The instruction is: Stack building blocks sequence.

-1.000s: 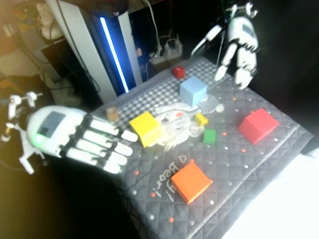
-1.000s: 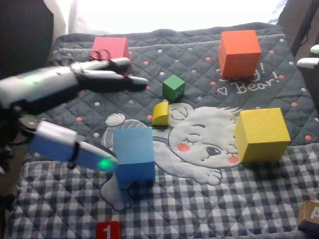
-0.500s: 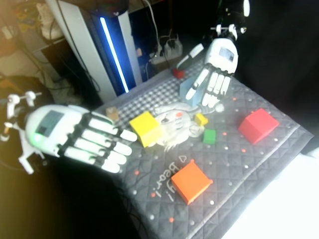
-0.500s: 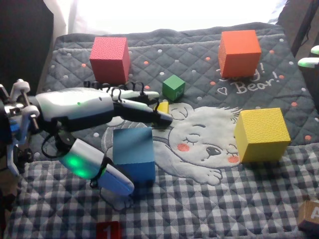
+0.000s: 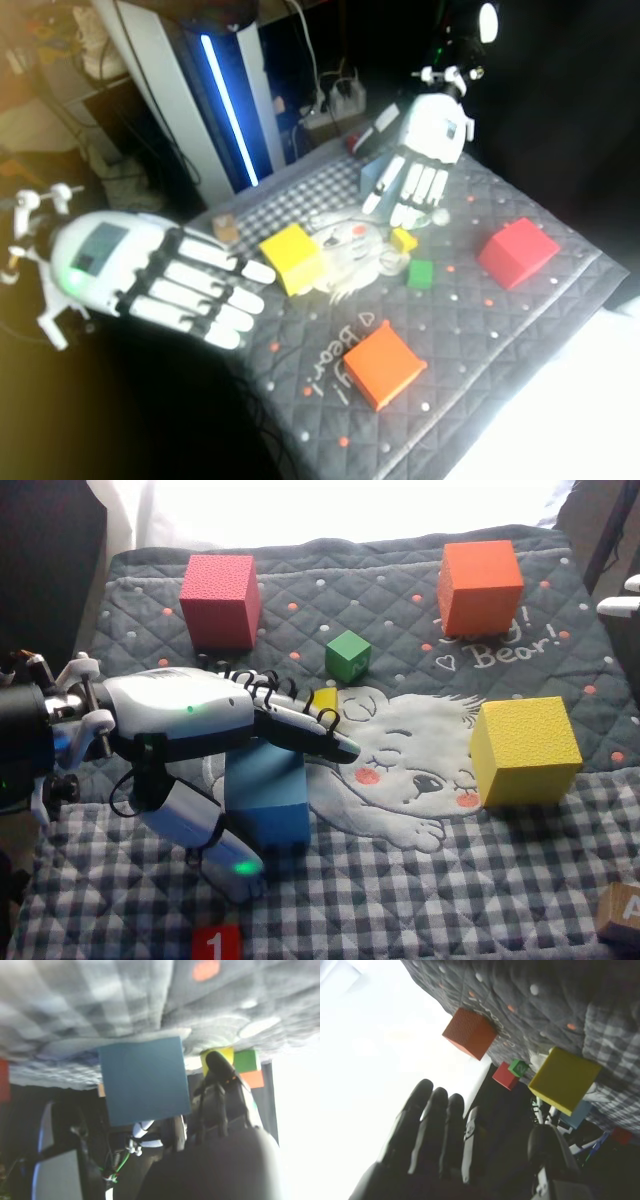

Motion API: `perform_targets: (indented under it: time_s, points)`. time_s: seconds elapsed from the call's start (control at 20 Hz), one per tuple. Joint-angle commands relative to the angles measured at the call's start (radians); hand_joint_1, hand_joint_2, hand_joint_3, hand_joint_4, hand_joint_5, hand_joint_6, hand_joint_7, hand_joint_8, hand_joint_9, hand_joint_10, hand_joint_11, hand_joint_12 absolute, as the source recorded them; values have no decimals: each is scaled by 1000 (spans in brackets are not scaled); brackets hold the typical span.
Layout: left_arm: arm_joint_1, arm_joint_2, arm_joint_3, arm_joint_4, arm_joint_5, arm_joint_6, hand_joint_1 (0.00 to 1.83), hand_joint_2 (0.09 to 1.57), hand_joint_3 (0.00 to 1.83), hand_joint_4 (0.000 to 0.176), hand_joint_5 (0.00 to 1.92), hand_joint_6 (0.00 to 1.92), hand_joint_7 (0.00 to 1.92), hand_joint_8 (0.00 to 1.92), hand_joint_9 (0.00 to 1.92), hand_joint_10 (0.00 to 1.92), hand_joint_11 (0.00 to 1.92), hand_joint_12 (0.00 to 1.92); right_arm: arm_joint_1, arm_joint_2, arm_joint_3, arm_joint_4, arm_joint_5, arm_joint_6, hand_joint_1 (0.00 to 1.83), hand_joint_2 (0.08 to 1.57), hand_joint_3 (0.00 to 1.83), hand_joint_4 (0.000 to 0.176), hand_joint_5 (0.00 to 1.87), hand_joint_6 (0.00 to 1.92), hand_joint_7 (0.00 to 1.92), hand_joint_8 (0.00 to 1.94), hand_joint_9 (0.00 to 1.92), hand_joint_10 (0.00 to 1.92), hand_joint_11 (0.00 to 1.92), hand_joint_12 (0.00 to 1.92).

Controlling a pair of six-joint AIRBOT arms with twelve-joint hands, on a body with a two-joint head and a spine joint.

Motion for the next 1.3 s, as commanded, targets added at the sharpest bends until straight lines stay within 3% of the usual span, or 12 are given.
perform_targets:
  time_s: [0.0, 0.05, 0.15, 0.25, 0.45, 0.55, 0.65, 0.8, 0.9, 0.95, 1.1, 1.25]
  points:
    - [-13, -8, -3, -19, -57, 0, 1138, 1029, 10, 70, 664, 16, 595, 33, 527, 65, 26, 1533, 4, 6, 4, 30, 123, 1, 594, 1239, 4, 113, 340, 2, 313, 1, 294, 3, 76, 548]
    - [-14, -11, -1, -20, -52, 6, 1213, 1131, 4, 0, 940, 610, 766, 1130, 692, 234, 154, 1630, 4, 6, 4, 30, 123, 1, 592, 1239, 3, 121, 340, 2, 311, 0, 300, 5, 97, 554]
    - [-21, -13, 0, -63, -49, 53, 1226, 1199, 2, 0, 941, 805, 714, 1570, 559, 1206, 320, 1763, 2, 6, 4, 30, 123, 1, 600, 1244, 4, 119, 347, 4, 316, 2, 299, 3, 74, 541]
    - [-32, -11, 1, -124, -52, 118, 1210, 1234, 0, 0, 894, 870, 651, 1682, 451, 1731, 378, 1914, 0, 5, 4, 30, 123, 1, 568, 1251, 1, 119, 369, 0, 323, 1, 311, 3, 114, 493]
    - [-65, 5, 18, -239, -87, 196, 1207, 1240, 1, 0, 891, 909, 624, 1692, 359, 1781, 373, 1921, -2, 5, 4, 30, 123, 1, 532, 1255, 2, 133, 362, 0, 316, 0, 312, 2, 115, 483]
    - [-90, 30, 24, -291, -110, 233, 1233, 1192, 0, 0, 958, 781, 752, 1558, 559, 1587, 523, 1789, -3, 5, 4, 30, 123, 1, 522, 1253, 0, 138, 361, 0, 315, 1, 319, 4, 133, 486]
    - [-120, 55, 26, -346, -128, 281, 1251, 1162, 0, 0, 1011, 694, 816, 1492, 719, 1608, 717, 1787, -5, 4, 5, 30, 123, 1, 522, 1250, 0, 141, 359, 0, 312, 0, 315, 2, 133, 481]
    - [-191, 61, 84, -424, -129, 313, 1377, 1143, 0, 0, 1063, 529, 845, 1280, 831, 1497, 725, 1683, -6, 3, 6, 30, 123, 1, 529, 1259, 3, 133, 358, 0, 319, 3, 322, 4, 119, 472]
    - [-229, 44, 139, -477, -117, 318, 1391, 1103, 0, 0, 1147, 378, 901, 1155, 956, 1342, 870, 1503, -6, -3, 9, 30, 123, 1, 530, 1260, 2, 138, 361, 1, 327, 5, 325, 4, 121, 473]
    - [-281, 8, 202, -525, -65, 357, 1390, 1098, 0, 0, 1142, 422, 918, 1119, 961, 1300, 824, 1404, -6, -7, 12, 30, 122, 1, 539, 1260, 2, 146, 361, 1, 319, 0, 310, 0, 124, 473]
    - [-327, -38, 263, -559, 3, 398, 1384, 1091, 0, 0, 1081, 587, 955, 1023, 987, 1240, 835, 1361, -5, -11, 16, 30, 123, 1, 531, 1260, 1, 132, 364, 2, 319, 0, 318, 2, 139, 473]
    - [-334, -101, 329, -579, 48, 398, 1385, 1078, 1, 0, 1115, 561, 978, 974, 1001, 1193, 804, 1267, -6, -14, 17, 30, 122, 1, 504, 1260, 1, 142, 359, 0, 316, 1, 312, 2, 142, 458]
